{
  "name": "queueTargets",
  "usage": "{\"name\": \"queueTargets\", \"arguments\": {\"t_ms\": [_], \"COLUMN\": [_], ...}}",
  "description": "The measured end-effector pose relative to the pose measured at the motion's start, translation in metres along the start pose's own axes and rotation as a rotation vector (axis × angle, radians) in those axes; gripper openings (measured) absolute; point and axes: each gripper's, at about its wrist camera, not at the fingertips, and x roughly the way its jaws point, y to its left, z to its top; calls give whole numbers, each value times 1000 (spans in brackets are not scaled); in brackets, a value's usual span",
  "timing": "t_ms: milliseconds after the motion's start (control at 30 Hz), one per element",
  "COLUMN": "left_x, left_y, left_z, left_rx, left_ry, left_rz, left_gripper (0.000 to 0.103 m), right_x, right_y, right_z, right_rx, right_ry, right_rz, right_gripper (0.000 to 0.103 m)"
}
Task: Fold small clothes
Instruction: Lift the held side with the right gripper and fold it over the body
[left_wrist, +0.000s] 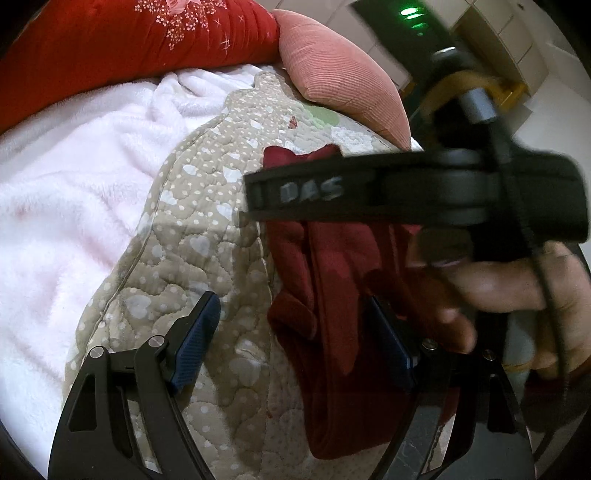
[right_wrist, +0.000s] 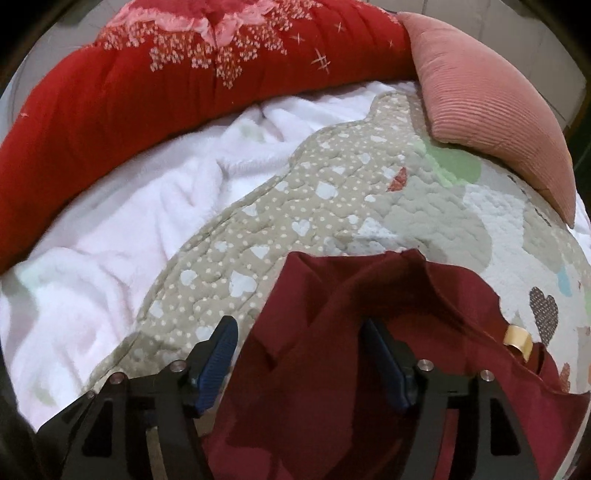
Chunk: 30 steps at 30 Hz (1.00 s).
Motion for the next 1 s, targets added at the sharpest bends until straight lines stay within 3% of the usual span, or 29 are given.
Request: {"name": "queueTargets", "arguments": {"t_ms": [67,133,267,367,600,1000], "left_x": [0,0,1,3,8,10], "left_y": [0,-1,-1,-5,-11,-10], "left_z": [0,0,-1,-1,0,2], "left_rx": [0,1,4,26,44,42], "left_ry": [0,-1,-1,0,5,-1], "left_rz": [0,0,0,10,22,17], "left_gripper": [81,81,83,86,93,93], "right_x": [7,8,-3,-16,-28,-30], "right_y": [3,2,-14,-27,-50,-55], "right_z": [0,-1,-5,-7,-15,-19], "right_rx": [-19,-20,50,102,216,207], "right_ry": [-1,-23,-69,-93,-125,-135], "right_rz": [-14,-24,16,96,241,252], "right_gripper": [71,65,32,23,20,19]}}
